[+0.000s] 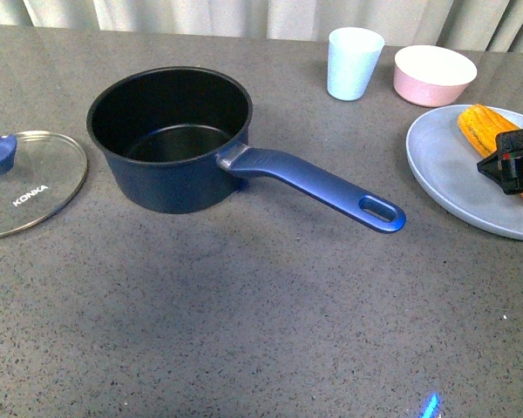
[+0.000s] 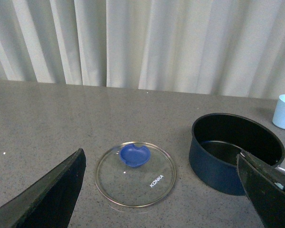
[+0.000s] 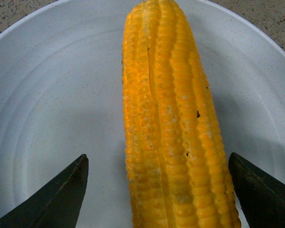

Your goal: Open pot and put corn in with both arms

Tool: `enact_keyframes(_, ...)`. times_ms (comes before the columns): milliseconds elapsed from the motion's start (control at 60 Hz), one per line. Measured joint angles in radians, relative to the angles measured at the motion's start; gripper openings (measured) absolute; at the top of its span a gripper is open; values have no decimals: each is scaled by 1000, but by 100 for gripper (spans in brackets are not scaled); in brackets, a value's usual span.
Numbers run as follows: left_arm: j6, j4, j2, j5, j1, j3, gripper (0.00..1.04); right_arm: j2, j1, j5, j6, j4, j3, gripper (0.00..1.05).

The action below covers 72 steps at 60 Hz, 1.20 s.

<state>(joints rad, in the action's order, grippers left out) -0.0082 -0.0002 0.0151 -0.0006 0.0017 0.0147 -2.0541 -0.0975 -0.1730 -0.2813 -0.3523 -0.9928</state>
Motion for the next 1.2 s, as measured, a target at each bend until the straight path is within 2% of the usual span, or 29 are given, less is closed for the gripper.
enact_keyframes(183,0,0,0,0,0,0,96,-10,-6,3,5,4,-9,52)
enact_keyframes(267,0,0,0,0,0,0,96,-10,-12,-5,9,8,-12,42)
enact_keyframes(417,0,0,0,0,0,0,96,-2,-32,-37,28,13,-12,30)
enact_keyframes(584,0,0,0,0,0,0,96,119,-25,-130,80,43,27,24)
enact_keyframes(651,0,0,0,0,0,0,96,193,12,-156,97,66,37,23)
enact_keyframes(801,0,0,0,0,0,0,96,286,159,-178,135,106,39,23)
enact_keyframes(1018,0,0,0,0,0,0,96,279,347,-150,189,140,-47,22)
enact_keyframes(1201,0,0,0,0,0,0,96,217,461,-129,199,177,-165,22)
